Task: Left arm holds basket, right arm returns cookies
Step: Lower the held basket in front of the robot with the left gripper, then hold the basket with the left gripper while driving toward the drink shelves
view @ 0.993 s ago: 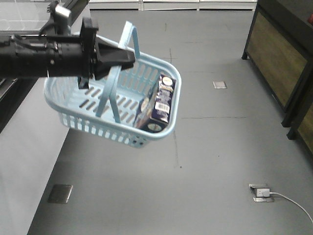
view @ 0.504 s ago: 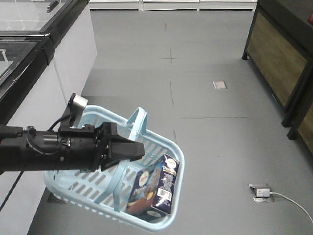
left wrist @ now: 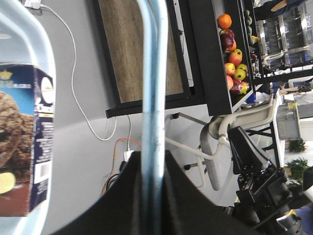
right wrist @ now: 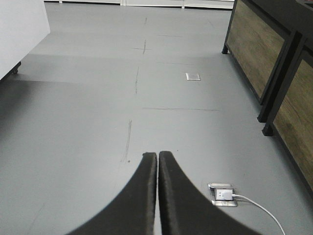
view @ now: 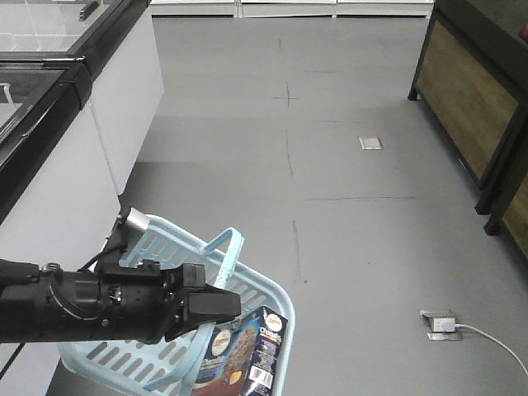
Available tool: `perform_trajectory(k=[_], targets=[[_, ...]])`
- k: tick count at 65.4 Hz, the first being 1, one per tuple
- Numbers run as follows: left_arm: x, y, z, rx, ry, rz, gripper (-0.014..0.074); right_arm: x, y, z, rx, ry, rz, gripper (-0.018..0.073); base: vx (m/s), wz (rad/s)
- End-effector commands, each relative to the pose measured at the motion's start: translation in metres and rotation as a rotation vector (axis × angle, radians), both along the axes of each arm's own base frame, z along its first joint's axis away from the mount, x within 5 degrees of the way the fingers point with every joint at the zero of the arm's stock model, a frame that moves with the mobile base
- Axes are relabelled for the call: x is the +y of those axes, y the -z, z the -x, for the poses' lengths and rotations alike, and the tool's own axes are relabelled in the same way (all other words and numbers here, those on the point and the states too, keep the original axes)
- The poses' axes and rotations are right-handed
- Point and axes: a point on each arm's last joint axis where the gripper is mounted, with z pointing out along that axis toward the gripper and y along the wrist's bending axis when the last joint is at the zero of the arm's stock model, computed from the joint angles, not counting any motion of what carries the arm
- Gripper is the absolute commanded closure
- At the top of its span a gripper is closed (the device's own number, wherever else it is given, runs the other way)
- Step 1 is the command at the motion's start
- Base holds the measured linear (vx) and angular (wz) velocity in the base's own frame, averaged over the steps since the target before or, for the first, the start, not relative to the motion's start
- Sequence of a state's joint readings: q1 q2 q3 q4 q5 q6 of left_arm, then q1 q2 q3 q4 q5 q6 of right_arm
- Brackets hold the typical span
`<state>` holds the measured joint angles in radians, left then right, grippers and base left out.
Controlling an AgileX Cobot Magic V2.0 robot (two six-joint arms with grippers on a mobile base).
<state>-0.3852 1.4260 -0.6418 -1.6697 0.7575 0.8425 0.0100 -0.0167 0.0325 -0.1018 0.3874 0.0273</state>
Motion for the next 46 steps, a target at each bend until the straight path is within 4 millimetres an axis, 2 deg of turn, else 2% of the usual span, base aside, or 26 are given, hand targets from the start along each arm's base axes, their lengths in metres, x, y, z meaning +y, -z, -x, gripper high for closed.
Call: perform_trajectory(k=[1,46], targets=[[-0.0063,-0.0246,0.0007,-0.034,-0.012,0.128,0.0604,0.0006,-0.0084,-0.0014,-0.086,-0.011,0.016,0.0563,0.0,0.0],[-0.0048,-0.0227,-0.0015,-0.04,-0.037,0.103,0.0604,0.0006,-0.0083,-0.0015,-0.084,-0.011,0.016,0.0563,0.0,0.0]])
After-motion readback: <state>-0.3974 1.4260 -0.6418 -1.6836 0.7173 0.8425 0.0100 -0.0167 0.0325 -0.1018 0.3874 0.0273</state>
